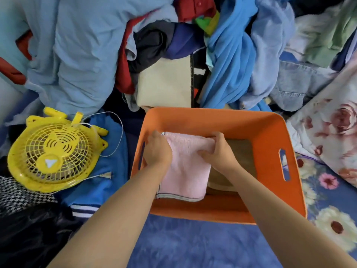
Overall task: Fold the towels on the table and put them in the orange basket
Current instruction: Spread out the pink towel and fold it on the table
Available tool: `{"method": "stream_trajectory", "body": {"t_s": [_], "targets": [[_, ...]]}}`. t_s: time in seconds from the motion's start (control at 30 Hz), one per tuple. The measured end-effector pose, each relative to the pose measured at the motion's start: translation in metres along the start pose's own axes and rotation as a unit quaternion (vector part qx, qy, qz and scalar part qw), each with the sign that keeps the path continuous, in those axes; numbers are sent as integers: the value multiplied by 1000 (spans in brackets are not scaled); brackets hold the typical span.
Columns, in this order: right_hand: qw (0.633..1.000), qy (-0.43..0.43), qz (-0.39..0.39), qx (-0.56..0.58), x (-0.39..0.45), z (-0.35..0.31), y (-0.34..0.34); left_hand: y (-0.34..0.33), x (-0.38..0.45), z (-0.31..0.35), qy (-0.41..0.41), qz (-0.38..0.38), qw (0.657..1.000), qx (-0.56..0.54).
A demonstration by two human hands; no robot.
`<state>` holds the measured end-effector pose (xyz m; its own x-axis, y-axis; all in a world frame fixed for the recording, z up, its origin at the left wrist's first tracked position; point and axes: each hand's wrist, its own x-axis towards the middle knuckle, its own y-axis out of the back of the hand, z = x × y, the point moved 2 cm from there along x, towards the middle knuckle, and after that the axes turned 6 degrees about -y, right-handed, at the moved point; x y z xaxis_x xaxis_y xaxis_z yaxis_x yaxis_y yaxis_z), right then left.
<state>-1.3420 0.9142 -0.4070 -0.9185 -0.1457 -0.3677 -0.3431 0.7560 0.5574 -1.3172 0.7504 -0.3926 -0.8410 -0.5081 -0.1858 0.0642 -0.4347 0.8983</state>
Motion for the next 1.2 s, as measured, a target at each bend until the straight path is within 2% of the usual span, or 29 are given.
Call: {"method": "stream_trajectory", "body": {"t_s": [0.07, 0.3, 0.53, 0.63, 0.7, 0.77, 0.8, 0.87, 0.9, 0.97, 1.0, 1.2], "targets": [[1000, -24, 2, 1, 23, 13, -15, -22, 20, -8, -5, -12, 1000, 23], [998, -23, 21, -57, 79, 41, -55, -85, 69, -23, -23, -38, 992, 117], [995, 10, 96, -17, 96, 50, -61, -105, 84, -22, -2, 4, 998, 63], [992, 21, 117, -37, 93, 51, -65, -110, 77, -25, 10, 20, 999, -25], [989, 49, 128, -60, 89, 55, -71, -107, 65, -28, -49, 63, 996, -27], [983, 104, 125, -83, 81, 54, -74, -105, 54, -31, -203, 127, 970, 34], [979, 127, 132, -92, 75, 51, -74, -107, 50, -35, -275, 136, 950, 56], [961, 186, 148, -143, 67, 47, -78, -112, 47, -44, -370, 92, 919, 102], [942, 223, 131, -215, 65, 48, -84, -115, 47, -50, -382, 51, 915, 119], [926, 179, 12, -332, 63, 56, -95, -124, 47, -63, -363, -24, 921, 138], [919, 154, -26, -363, 65, 66, -100, -128, 47, -69, -354, -32, 924, 144], [907, 85, -46, -409, 77, 83, -114, -145, 60, -71, -356, -64, 924, 122]]}}
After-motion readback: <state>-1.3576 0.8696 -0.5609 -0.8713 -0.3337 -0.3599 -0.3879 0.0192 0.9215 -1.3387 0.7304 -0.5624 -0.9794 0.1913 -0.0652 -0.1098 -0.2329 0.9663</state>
